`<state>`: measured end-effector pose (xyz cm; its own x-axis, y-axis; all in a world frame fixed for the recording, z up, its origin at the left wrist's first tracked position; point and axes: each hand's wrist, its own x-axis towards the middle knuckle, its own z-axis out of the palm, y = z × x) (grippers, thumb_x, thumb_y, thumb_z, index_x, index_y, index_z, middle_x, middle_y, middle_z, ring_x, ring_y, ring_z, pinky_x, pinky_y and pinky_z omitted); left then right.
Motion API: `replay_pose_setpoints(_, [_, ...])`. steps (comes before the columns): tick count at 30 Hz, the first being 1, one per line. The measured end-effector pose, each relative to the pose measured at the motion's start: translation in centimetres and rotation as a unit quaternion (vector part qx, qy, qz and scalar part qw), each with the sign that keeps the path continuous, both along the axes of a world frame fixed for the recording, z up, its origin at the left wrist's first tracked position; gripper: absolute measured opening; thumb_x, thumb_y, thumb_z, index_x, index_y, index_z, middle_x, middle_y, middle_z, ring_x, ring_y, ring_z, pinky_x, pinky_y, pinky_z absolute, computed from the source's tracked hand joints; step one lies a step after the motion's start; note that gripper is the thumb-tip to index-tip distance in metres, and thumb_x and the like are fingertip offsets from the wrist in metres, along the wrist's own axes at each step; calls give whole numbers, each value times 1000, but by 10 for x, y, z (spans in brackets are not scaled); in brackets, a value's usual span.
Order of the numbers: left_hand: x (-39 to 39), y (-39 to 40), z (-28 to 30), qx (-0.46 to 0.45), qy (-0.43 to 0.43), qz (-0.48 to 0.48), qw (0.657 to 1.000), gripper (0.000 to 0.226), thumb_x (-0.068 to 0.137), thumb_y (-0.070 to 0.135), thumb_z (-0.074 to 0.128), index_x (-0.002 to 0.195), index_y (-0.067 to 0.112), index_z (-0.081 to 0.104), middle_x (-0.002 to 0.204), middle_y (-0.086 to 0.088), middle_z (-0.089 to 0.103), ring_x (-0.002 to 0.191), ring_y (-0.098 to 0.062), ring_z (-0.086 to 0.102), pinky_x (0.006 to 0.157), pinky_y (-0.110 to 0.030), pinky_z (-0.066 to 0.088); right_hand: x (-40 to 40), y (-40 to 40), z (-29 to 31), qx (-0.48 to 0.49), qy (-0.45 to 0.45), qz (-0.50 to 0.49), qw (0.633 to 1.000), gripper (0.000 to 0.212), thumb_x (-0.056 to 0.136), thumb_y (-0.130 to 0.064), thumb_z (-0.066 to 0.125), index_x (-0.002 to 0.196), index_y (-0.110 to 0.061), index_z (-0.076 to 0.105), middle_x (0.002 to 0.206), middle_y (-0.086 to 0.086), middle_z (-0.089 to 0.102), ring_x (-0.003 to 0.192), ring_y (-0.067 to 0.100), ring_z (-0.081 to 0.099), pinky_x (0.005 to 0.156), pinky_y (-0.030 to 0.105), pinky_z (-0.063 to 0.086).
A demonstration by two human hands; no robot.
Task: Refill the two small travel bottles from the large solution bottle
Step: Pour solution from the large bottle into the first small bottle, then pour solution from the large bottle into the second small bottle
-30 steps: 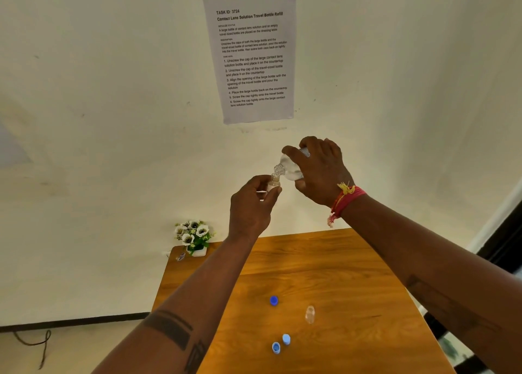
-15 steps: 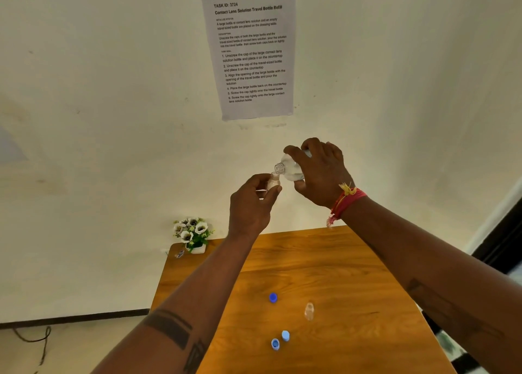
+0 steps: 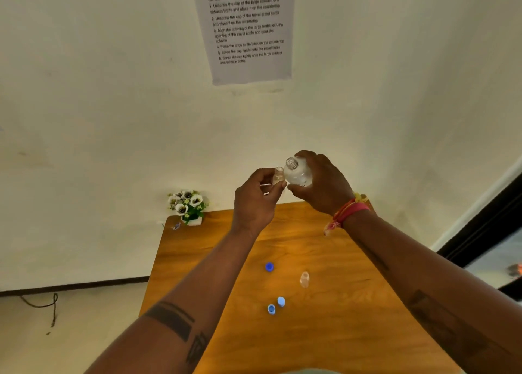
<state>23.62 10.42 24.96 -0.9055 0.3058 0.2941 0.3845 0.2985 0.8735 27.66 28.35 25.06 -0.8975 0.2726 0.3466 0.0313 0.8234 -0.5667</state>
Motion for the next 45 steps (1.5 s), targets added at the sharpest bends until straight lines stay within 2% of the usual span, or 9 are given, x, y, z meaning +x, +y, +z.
replay_pose_setpoints(6, [14, -2, -55, -34, -54, -5, 998, 33, 90, 35, 75, 121, 25, 68, 110, 15, 73, 100, 1, 68, 83, -18, 56, 27, 2, -55, -63, -24, -15, 998, 70, 71, -47, 79, 131, -27, 49, 121, -2, 60, 106, 17, 58, 83, 38, 55])
replay_pose_setpoints(10, [27, -9, -103, -61, -96, -3, 994, 30, 90, 36, 75, 118, 29, 68, 106, 16, 72, 100, 0, 66, 83, -26, 58, 59, -1, -95, -105, -35, -33, 993, 71, 74, -35, 85, 134, -23, 49, 125, 0, 60, 103, 13, 56, 79, 24, 49])
replay_pose_setpoints(15, [40, -16, -162, -88, -170, -5, 981, 30, 90, 32, 76, 118, 29, 67, 106, 16, 73, 99, 0, 66, 83, -33, 59, 95, -9, -142, -157, -77, -65, 982, 69, 76, -36, 84, 134, -26, 49, 123, -5, 59, 100, 10, 56, 76, 7, 39])
replay_pose_setpoints(17, [41, -15, -182, -95, -191, -5, 977, 28, 90, 32, 76, 117, 29, 68, 103, 15, 73, 97, -1, 67, 83, -35, 59, 109, -10, -158, -172, -91, -83, 977, 69, 76, -37, 84, 134, -27, 49, 124, -6, 59, 101, 11, 57, 78, 10, 43])
replay_pose_setpoints(20, [37, -4, -203, -107, -204, 4, 973, 25, 90, 30, 76, 114, 27, 68, 96, 11, 72, 90, -6, 68, 80, -37, 58, 125, -9, -180, -187, -109, -99, 971, 72, 76, -39, 83, 138, -29, 46, 129, -4, 58, 108, 14, 59, 86, 31, 55])
replay_pose_setpoints(23, [26, 15, -219, -120, -212, 5, 970, 27, 90, 30, 76, 115, 24, 68, 96, 10, 69, 91, -12, 67, 78, -36, 57, 136, -7, -198, -197, -117, -108, 967, 73, 77, -40, 82, 139, -29, 45, 127, -5, 57, 106, 14, 59, 85, 39, 58])
replay_pose_setpoints(29, [6, 48, -259, -154, -230, 1, 961, 34, 90, 32, 75, 121, 24, 65, 111, 9, 72, 101, -10, 67, 84, -37, 58, 132, -3, -229, -216, -122, -129, 960, 74, 76, -31, 85, 139, -25, 46, 128, -5, 57, 104, 14, 59, 83, 40, 58])
replay_pose_setpoints(36, [1, 66, -290, -168, -245, 7, 955, 32, 90, 26, 75, 120, 24, 65, 109, 10, 72, 101, -7, 68, 87, -34, 58, 108, 3, -250, -234, -107, -158, 953, 73, 76, -28, 85, 139, -22, 48, 126, -7, 58, 105, 11, 59, 84, 34, 56])
replay_pose_setpoints(45, [-17, 81, -310, -181, -258, -1, 949, 31, 89, 25, 75, 119, 25, 67, 110, 10, 72, 101, -5, 67, 87, -31, 58, 102, 16, -269, -251, -116, -177, 944, 72, 77, -27, 84, 138, -25, 47, 127, -8, 56, 106, 13, 61, 84, 41, 57])
